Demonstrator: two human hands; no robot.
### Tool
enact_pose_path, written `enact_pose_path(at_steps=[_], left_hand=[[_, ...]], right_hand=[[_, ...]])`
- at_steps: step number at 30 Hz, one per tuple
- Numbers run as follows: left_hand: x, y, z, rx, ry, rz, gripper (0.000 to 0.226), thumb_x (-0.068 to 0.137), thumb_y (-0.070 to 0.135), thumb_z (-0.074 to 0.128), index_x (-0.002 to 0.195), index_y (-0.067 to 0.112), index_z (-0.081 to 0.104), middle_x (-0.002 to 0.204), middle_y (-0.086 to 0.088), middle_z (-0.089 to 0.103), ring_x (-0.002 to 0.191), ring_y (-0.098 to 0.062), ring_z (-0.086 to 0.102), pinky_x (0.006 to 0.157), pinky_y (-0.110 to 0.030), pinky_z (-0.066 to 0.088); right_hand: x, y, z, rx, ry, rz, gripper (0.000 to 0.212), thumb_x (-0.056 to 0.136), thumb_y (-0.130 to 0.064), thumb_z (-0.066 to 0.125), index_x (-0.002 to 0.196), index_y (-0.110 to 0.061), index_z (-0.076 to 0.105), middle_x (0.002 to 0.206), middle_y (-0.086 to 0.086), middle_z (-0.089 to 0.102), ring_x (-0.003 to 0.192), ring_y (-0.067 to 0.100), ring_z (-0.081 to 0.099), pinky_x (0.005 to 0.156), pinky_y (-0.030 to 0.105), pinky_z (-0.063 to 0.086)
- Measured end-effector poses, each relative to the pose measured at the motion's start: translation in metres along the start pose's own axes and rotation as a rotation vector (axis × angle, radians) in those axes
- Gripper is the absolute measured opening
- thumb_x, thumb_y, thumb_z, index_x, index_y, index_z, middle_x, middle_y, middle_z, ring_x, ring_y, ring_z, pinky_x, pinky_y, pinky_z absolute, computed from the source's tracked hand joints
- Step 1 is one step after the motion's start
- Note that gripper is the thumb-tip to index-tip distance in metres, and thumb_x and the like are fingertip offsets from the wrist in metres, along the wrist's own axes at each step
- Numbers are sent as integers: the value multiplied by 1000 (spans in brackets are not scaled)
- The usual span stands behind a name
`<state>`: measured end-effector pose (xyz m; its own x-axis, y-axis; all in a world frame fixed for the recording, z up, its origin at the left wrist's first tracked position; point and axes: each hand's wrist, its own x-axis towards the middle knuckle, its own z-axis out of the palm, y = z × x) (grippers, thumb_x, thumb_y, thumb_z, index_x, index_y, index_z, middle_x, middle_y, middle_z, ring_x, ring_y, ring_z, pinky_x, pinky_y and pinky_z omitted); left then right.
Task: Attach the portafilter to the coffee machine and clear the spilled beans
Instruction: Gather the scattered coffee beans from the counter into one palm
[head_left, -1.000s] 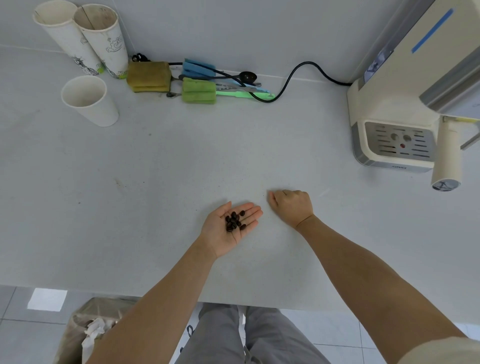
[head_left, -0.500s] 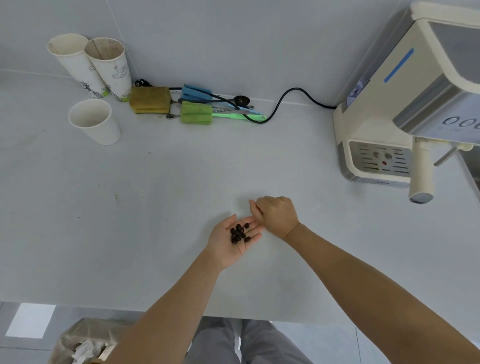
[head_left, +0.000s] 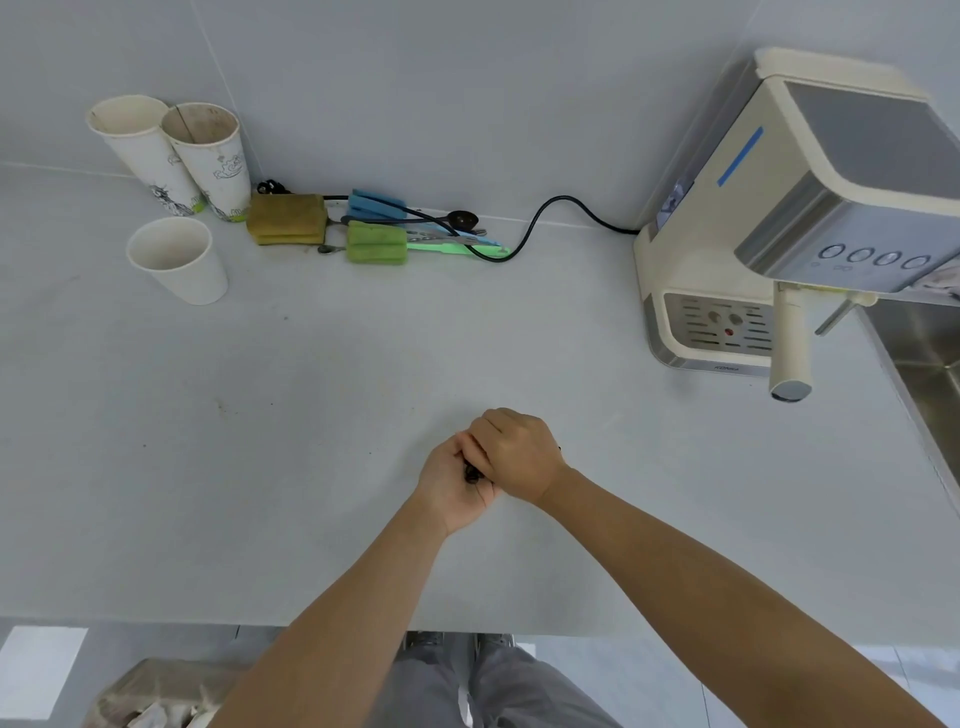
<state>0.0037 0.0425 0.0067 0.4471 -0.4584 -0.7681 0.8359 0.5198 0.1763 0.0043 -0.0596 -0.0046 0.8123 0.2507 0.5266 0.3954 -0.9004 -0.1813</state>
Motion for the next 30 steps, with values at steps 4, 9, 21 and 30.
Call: enact_pose_path(at_steps=[4,9,21,30], left_hand=[[-2,-1,0,12,-20,-10,44,93,5,31,57,5,57,43,-5,59,41,-13,63,43,-19,53],[0,1,0,-9,-110,-19,41,99,22,29,107,-5,59,103,-19,64,103,-28,61,91,-40,50],[-3,9,-16,56,-108,0,47,100,25,22,97,-6,58,143,-23,42,135,-31,38,101,-39,35],[-6,8,-17,78,-108,-1,47,100,25,22,103,-7,57,146,-22,39,136,-31,36,102,-40,34]], right_hand=[[-4,0,-6,18,-66,12,40,84,-16,44,46,-9,55,42,2,54,36,17,48,31,19,34],[-8,19,-20,68,-147,186,31,81,-13,42,62,-1,63,55,10,62,48,24,58,39,24,47],[-35,51,-37,61,-882,612,32,88,-13,49,118,-3,47,121,14,49,108,28,50,85,35,44],[-39,58,-41,89,-895,560,22,87,-5,44,104,0,57,114,13,51,97,30,56,83,35,45]])
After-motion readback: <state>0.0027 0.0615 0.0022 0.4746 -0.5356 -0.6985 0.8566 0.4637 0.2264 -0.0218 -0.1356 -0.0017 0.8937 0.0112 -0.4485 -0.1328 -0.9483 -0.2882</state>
